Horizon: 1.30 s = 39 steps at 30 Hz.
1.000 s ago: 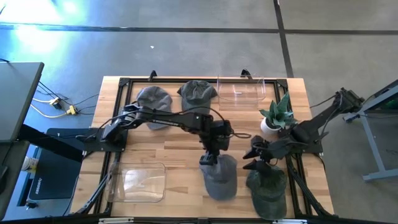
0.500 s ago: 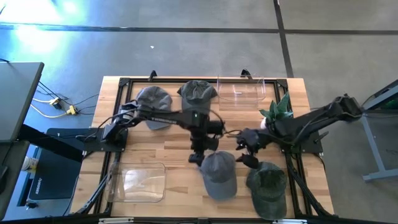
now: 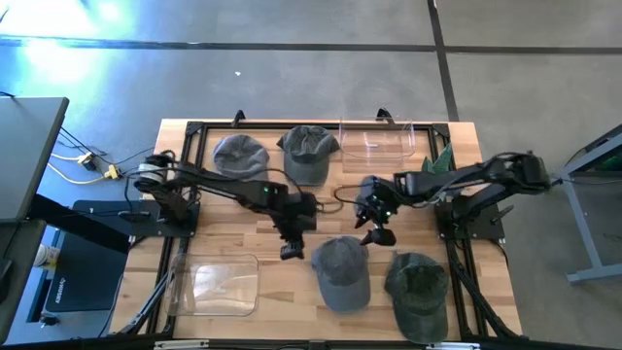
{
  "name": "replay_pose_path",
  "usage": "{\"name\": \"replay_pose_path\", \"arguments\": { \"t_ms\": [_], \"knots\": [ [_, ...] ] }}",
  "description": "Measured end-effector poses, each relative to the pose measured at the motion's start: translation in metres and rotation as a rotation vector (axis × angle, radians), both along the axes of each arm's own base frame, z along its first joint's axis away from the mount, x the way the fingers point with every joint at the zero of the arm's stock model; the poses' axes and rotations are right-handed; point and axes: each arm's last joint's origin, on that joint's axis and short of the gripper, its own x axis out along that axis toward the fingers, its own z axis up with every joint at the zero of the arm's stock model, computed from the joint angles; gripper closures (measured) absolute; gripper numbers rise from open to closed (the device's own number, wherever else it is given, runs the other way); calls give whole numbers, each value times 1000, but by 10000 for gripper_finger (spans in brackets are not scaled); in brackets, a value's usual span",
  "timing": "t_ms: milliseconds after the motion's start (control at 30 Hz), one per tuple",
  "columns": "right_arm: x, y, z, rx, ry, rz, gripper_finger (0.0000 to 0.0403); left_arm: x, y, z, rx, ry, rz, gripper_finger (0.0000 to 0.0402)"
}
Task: Pick & Place hat
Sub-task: Put the bottom gray cap into the top transparent bin
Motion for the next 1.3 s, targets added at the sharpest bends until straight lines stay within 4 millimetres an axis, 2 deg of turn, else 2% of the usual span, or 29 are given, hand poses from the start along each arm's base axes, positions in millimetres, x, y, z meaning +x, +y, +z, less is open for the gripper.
{"name": "replay_pose_path", "arguments": {
  "t_ms": [133, 233, 433, 533, 667, 833, 967, 1067, 1133, 1200, 1300],
  "knots": [
    [16, -13, -17, 121, -55, 54, 96, -2, 10, 4, -30, -69, 71, 184],
    [26, -19, -29, 246, -81, 104, 96, -1, 11, 5, -62, -80, 60, 184],
    [34, -13, -41, 486, -45, 214, 96, 6, 9, -8, -161, -78, -25, 184],
    [33, -6, -42, 533, -12, 251, 104, 12, 4, 3, -143, -201, -56, 184],
    [30, 4, -37, 552, 12, 282, 145, 18, 5, 5, -67, -297, -14, 184],
    [28, 14, -27, 521, -3, 301, 233, 21, 8, 9, 12, -369, 17, 184],
    [25, 21, -16, 478, -52, 318, 318, 31, 8, -3, 48, -396, 43, 184],
    [23, 24, -8, 443, -96, 328, 381, 40, 5, -15, -54, -441, -40, 184],
    [22, 25, -2, 416, -124, 324, 393, 49, 2, -24, -128, -475, -81, 184],
    [21, 25, 2, 392, -147, 313, 382, 52, 0, -34, -175, -466, -104, 184],
    [20, 24, 5, 377, -168, 313, 372, 63, 0, -35, -204, -572, -113, 184]
  ]
}}
